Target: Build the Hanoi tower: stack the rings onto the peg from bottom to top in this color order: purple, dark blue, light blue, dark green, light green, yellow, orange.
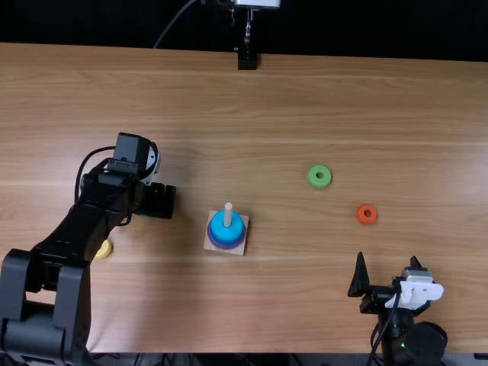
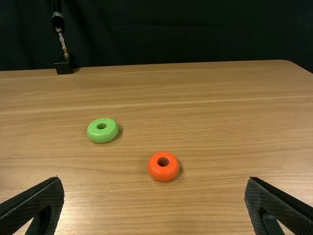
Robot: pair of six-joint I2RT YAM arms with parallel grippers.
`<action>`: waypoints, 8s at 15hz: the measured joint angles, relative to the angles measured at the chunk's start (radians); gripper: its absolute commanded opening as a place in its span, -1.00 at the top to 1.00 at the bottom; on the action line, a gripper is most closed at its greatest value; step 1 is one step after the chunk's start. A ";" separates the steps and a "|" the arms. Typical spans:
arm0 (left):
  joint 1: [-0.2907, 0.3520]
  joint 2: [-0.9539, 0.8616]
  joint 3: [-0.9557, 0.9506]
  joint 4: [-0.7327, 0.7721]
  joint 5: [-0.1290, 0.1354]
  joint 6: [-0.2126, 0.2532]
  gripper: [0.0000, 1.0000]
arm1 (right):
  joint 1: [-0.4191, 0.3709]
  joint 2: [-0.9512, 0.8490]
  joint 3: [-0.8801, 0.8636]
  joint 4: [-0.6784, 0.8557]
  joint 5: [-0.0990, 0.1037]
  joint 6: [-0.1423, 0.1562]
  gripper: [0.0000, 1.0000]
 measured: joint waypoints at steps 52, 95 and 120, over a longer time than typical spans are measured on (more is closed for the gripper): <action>-0.160 -0.087 0.595 -0.740 0.134 0.000 0.80 | 0.000 0.000 0.000 0.000 0.000 0.000 -1.00; -0.380 -0.009 0.680 -0.626 0.162 -0.053 -1.00 | 0.000 0.000 0.000 -0.001 0.000 0.000 -1.00; 0.092 -1.559 -0.834 0.303 -0.055 -0.048 -1.00 | 0.000 0.000 0.000 -0.001 0.000 0.000 -1.00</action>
